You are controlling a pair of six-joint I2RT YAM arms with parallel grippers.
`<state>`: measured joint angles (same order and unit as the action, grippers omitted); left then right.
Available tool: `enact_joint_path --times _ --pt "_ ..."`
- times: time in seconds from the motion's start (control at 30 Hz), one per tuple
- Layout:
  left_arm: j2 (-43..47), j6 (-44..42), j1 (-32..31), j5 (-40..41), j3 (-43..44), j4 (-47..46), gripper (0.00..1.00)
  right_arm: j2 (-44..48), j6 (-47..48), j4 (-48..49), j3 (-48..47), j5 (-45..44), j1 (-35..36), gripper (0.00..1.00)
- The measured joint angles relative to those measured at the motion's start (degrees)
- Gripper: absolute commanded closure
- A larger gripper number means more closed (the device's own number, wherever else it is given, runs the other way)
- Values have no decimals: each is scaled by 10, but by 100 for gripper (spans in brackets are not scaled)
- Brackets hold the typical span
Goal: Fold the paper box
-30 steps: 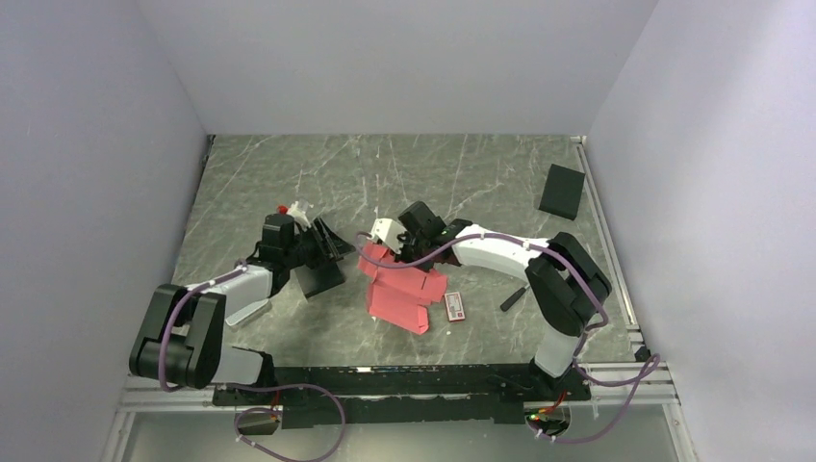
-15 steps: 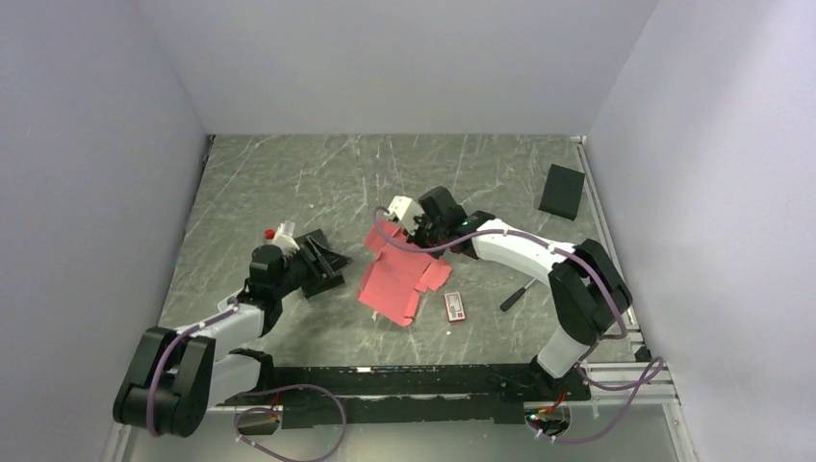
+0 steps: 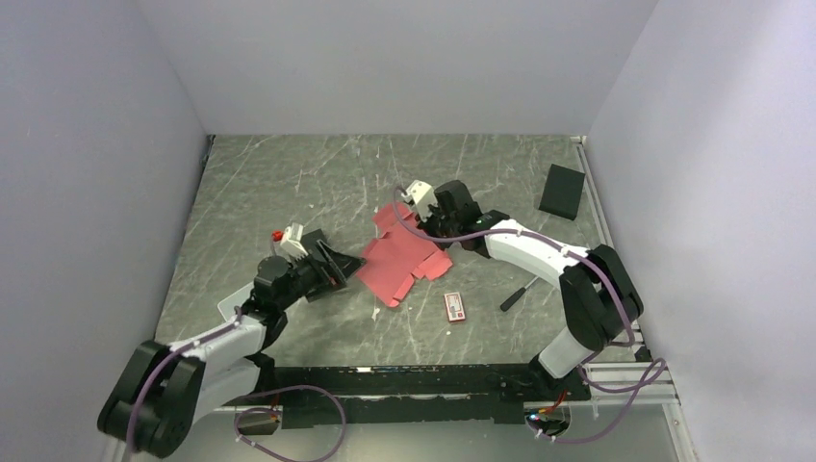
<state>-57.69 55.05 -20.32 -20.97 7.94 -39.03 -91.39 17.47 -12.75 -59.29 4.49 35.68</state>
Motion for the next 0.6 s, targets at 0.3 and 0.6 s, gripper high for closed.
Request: enact_joint_path --times 0.3,0.6 --pt "-151 -23 -83 64 34 -56 21 27 -33 18 9 1 -18 100" --pt "-259 -47 -103 122 100 -151 25 34 -67 35 17 16 -25 100"
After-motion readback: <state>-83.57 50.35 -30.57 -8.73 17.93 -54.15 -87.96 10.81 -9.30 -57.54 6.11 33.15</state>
